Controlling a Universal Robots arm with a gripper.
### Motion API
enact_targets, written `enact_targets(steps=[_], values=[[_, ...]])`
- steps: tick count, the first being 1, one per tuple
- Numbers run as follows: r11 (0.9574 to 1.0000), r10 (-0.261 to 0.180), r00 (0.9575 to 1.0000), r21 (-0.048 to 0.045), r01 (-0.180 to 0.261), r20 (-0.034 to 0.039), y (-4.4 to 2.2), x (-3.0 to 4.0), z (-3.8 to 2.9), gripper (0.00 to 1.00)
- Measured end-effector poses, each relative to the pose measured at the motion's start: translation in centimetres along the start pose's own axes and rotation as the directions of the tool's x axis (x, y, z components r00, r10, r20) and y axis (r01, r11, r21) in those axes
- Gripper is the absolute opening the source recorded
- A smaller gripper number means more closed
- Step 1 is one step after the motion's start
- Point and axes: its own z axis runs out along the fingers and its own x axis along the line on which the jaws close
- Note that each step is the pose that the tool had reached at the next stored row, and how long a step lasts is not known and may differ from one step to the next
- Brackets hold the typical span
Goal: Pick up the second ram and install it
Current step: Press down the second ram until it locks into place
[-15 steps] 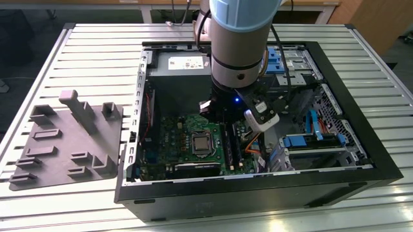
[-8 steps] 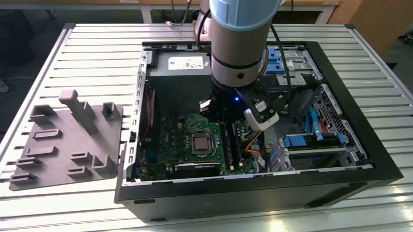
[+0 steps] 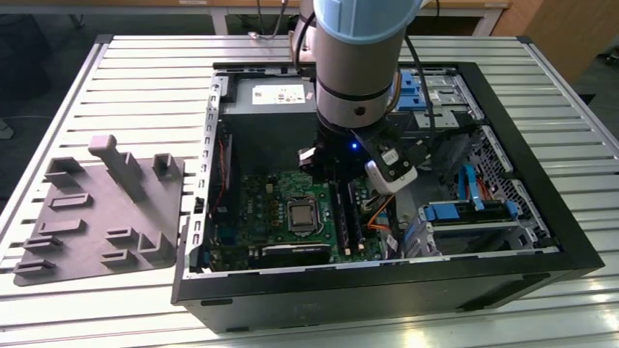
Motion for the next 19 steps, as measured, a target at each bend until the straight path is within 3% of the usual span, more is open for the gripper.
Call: enact_targets(steps=[19], values=[[1.0000,0.000,1.0000,0.0001,0.000,0.0000,1.37,0.01,0.08,0.11]])
